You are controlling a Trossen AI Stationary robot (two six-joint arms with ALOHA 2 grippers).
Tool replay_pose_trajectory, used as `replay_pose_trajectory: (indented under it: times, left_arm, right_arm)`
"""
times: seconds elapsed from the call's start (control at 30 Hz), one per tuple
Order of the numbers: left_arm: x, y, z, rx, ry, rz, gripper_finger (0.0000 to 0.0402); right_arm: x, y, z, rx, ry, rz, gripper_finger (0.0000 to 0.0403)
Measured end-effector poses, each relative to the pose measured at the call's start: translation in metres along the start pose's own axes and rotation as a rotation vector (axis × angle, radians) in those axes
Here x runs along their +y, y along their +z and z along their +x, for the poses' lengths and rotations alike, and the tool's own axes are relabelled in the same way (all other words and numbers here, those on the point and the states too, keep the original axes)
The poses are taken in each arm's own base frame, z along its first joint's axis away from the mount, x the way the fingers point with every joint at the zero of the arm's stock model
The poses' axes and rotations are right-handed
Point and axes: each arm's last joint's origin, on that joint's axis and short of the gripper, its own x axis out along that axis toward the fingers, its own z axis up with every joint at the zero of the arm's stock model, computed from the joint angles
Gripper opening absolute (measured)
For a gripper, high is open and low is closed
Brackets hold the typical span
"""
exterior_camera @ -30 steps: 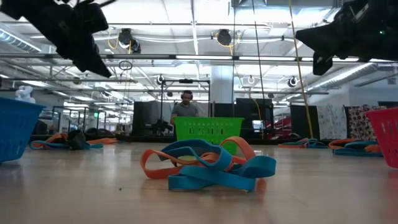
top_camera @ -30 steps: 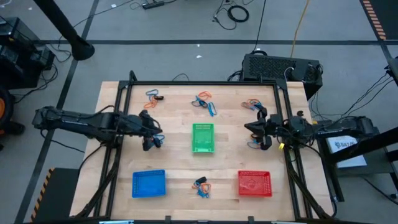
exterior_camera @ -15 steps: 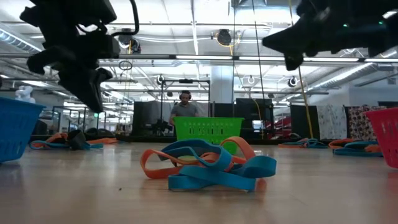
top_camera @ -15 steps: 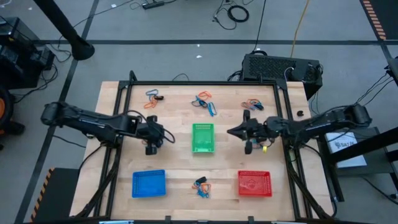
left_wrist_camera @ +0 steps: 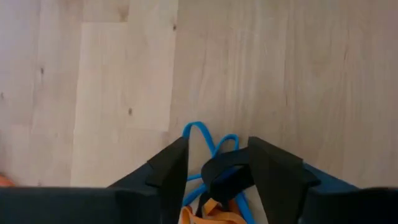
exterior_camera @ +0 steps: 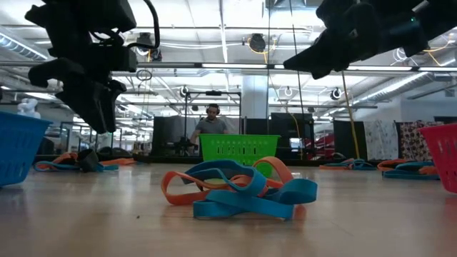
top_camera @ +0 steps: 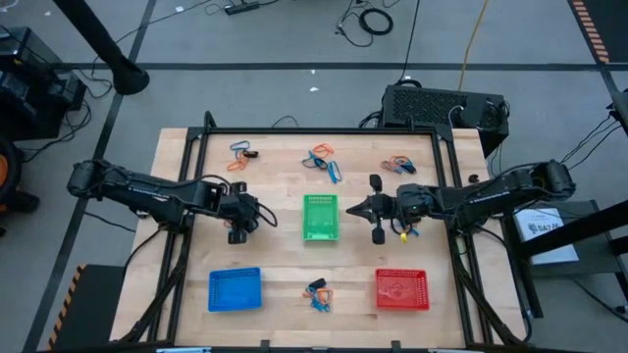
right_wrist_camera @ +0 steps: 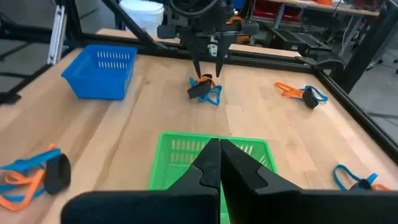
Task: Sort rubber bands into baskets
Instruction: Put the black rubber band into the green bin
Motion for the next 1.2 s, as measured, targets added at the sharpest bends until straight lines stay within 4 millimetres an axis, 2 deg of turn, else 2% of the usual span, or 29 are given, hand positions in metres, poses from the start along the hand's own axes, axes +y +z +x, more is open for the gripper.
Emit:
replay_pose_trajectory:
  times: [0.17, 0.6, 0.97, 1.07, 1.2]
  left_arm:
    - [-0.001, 0.0, 0.004, 0.024, 0.0, -0.001, 0.0178]
    - [-0.005, -0.002, 0.034, 0.18, -0.01, 0.023, 0.0178]
    - [-0.006, -0.003, 0.041, 0.218, -0.008, 0.031, 0.0176]
    - [-0.006, -0.003, 0.041, 0.217, -0.008, 0.031, 0.0159]
    - [-0.006, -0.003, 0.041, 0.217, -0.008, 0.033, 0.0103]
  right_arm:
    - [-0.002, 0.0, 0.0, -0.002, -0.009, -0.023, 0.0]
    - [-0.003, -0.003, 0.0, 0.03, -0.011, 0.001, 0.0]
    - [-0.003, -0.005, 0.0, 0.05, -0.009, 0.0, 0.0]
    - [-0.003, -0.005, 0.0, 0.05, -0.009, 0.0, 0.0]
    - [-0.003, -0.005, 0.0, 0.05, -0.009, -0.001, 0.0]
